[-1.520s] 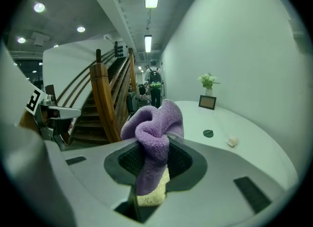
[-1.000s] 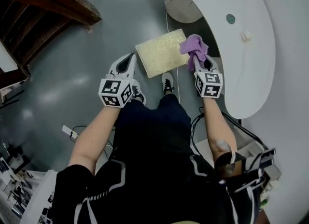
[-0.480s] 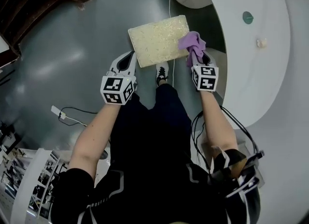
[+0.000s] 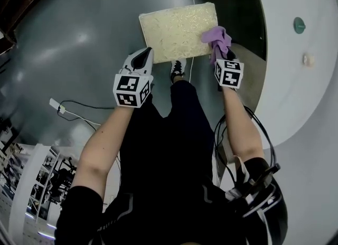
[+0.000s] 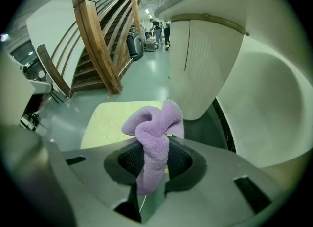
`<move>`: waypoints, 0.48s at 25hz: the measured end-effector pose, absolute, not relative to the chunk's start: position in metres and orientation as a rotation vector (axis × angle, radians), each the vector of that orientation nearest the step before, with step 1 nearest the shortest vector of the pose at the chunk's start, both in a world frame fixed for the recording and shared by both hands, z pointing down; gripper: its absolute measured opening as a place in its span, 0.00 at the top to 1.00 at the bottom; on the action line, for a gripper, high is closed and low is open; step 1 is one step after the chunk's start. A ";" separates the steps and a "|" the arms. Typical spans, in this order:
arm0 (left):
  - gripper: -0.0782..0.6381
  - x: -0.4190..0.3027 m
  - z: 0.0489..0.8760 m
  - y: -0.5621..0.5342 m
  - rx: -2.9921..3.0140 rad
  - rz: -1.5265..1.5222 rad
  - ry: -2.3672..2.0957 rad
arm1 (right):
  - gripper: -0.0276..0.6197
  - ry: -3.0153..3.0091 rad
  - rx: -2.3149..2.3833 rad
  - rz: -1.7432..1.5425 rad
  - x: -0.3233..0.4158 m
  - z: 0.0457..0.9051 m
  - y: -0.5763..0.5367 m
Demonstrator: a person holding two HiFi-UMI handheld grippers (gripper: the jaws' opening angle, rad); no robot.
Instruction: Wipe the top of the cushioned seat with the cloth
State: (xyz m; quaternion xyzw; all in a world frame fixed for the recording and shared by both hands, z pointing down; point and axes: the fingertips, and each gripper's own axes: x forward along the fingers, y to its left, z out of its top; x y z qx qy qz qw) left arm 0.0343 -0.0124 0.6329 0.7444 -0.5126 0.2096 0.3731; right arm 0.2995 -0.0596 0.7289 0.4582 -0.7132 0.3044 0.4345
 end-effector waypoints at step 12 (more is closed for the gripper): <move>0.89 0.043 0.694 0.004 1.808 0.533 -1.299 | 0.80 -1.653 1.129 0.808 0.331 0.813 -0.061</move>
